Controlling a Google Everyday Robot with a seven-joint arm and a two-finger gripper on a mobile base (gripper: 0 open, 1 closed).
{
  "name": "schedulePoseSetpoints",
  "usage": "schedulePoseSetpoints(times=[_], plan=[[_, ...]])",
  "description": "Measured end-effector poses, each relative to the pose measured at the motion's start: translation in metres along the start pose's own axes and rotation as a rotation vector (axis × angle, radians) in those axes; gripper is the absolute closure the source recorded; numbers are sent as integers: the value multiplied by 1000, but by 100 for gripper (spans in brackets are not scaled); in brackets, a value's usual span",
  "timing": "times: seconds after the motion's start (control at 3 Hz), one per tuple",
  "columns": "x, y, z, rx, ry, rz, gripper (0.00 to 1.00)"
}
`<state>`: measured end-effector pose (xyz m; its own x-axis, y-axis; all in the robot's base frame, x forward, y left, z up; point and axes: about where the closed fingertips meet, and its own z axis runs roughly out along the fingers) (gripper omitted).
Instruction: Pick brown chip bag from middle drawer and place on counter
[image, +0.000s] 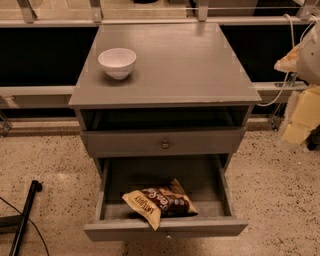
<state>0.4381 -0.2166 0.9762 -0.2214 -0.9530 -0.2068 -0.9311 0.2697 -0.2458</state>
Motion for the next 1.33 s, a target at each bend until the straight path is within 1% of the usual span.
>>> schedulePoseSetpoints(times=[0.33, 0.67, 1.0, 1.33], plan=[[0, 0, 0, 0, 0, 0, 0], [-4, 9, 56, -46, -113, 34, 0], [-18, 56, 136, -164, -296, 70, 0], [-33, 73, 161, -194, -368, 112, 0]])
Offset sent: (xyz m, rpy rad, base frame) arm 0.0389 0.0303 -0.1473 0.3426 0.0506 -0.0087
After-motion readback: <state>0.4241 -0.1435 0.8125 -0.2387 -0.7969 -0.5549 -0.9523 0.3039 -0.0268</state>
